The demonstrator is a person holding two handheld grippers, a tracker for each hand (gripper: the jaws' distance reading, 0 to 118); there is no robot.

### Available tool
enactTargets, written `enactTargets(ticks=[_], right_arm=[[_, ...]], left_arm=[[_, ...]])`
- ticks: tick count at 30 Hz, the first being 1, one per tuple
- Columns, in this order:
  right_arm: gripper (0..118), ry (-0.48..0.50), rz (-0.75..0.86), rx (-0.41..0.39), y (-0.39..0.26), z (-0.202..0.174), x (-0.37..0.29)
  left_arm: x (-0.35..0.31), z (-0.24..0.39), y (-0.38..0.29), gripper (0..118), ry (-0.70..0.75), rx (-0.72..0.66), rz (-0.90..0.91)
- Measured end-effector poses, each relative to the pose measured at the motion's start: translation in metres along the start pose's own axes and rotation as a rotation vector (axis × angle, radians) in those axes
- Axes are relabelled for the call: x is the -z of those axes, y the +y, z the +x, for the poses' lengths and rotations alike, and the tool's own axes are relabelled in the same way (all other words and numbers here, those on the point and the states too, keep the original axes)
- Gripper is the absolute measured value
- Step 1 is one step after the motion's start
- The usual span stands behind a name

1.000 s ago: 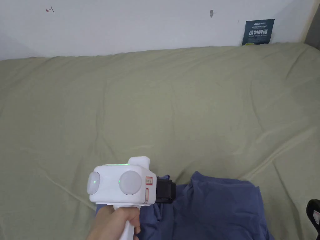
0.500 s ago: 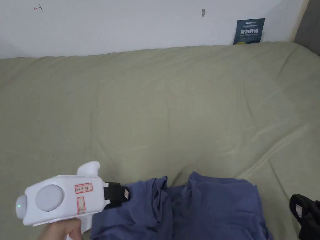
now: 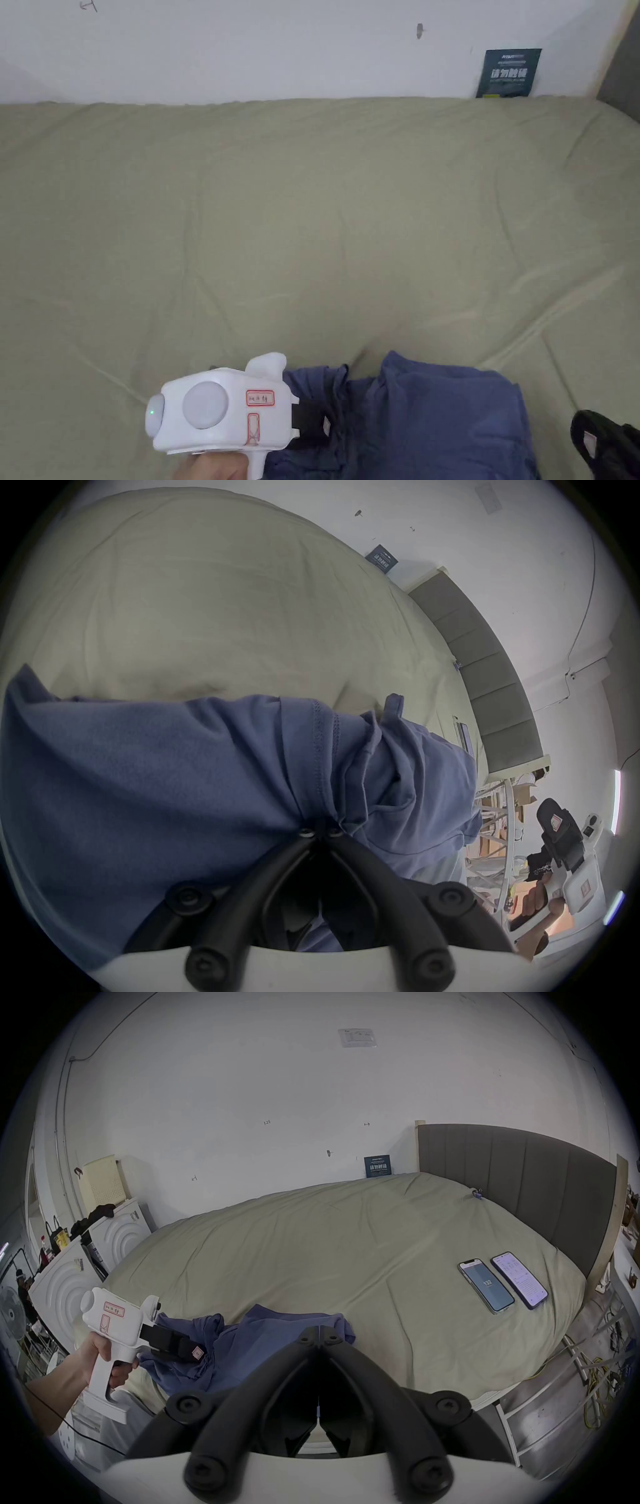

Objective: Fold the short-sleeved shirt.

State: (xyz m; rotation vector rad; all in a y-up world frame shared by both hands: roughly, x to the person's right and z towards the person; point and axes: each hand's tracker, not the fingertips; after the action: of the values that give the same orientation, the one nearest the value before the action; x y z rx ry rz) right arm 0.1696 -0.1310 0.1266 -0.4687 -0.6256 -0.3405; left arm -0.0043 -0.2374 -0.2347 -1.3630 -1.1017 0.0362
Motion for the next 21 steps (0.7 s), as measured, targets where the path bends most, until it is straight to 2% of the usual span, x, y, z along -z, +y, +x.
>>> enactTargets(ticks=[5, 8, 11, 14, 15, 16, 17, 18, 21], right_arm=[[0, 0.024, 0.011, -0.014, 0.005, -0.007, 0.003], [1, 0.039, 0.011, -0.027, 0.009, -0.015, 0.005], [0, 0.050, 0.012, -0.032, 0.008, -0.020, 0.005], [0, 0.051, 0.001, -0.038, 0.007, -0.024, 0.007], [0, 0.048, -0.004, -0.040, 0.006, -0.025, 0.007], [0, 0.047, -0.007, -0.041, 0.006, -0.024, 0.007], [0, 0.046, -0.011, -0.042, 0.006, -0.025, 0.006], [0, 0.043, -0.014, -0.044, 0.006, -0.025, 0.006], [0, 0.033, -0.023, -0.044, 0.005, -0.024, 0.006]], left_arm=[[-0.094, -0.018, -0.002, 0, -0.033, -0.001, 0.154], [-0.138, -0.050, -0.007, 0, 0.053, -0.033, 0.216], [-0.154, -0.086, -0.009, 0, 0.166, -0.105, 0.249], [-0.149, -0.113, -0.010, 0, 0.120, -0.140, 0.232], [-0.144, -0.117, -0.011, 15, 0.063, -0.147, 0.221], [-0.140, -0.120, -0.010, 46, 0.037, -0.155, 0.206], [-0.134, -0.118, -0.011, 89, -0.013, -0.176, 0.182], [-0.125, -0.120, -0.012, 117, -0.069, -0.192, 0.166], [-0.115, -0.121, -0.011, 116, -0.178, -0.233, 0.191]])
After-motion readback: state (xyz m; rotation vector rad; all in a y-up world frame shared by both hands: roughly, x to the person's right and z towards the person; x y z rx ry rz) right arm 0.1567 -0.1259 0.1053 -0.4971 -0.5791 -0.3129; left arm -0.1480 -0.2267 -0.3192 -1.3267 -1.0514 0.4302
